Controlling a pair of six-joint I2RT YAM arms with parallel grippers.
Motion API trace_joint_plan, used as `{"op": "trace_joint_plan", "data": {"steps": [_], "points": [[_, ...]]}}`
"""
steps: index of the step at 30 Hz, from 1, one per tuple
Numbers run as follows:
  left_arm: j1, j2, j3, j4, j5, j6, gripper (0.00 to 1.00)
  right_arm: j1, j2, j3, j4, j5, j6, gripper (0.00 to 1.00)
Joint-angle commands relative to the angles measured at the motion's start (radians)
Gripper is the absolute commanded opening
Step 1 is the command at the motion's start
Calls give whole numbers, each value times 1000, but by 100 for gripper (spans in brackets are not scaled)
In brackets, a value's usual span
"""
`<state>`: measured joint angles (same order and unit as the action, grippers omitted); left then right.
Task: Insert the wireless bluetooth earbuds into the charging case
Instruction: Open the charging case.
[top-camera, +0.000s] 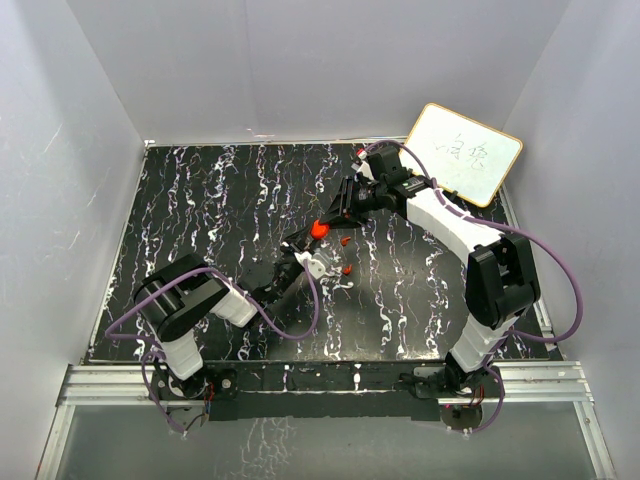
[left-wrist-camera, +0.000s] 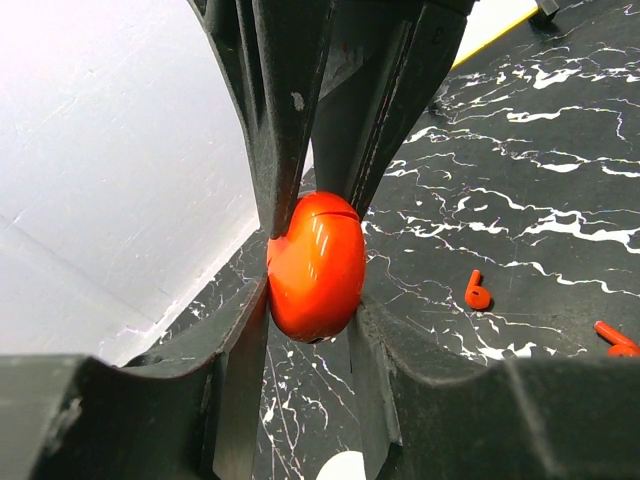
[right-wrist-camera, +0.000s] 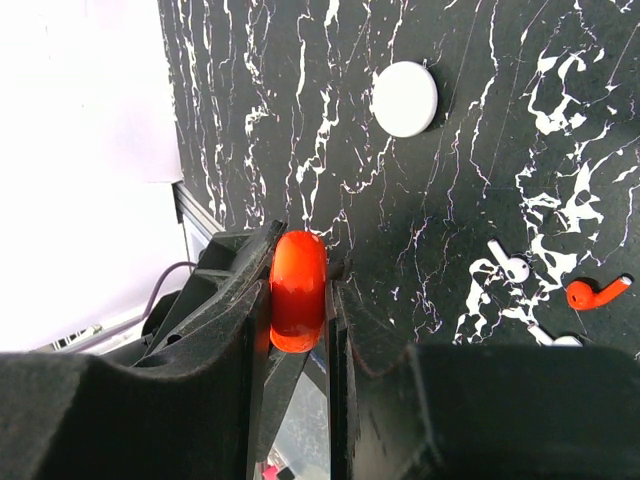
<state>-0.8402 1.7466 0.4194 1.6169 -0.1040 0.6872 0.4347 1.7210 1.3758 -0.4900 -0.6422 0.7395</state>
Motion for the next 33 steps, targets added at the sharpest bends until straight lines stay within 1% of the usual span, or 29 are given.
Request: {"op": "trace_joint_plan", "data": {"steps": [1,12,18,33], "points": [[1,7,32,169,32,-12,0,19,-34,-8,54,-30,3,0],[1,-16,-28,168,66,-37,0,22,14,57,-103,58,-143,0],[1,-39,-48,113,105,-71,0,32,48,94,-189,124,-226,0],[1,24,-32,124,109,-61,0,100,88,181,-303,299,-353,0]]}}
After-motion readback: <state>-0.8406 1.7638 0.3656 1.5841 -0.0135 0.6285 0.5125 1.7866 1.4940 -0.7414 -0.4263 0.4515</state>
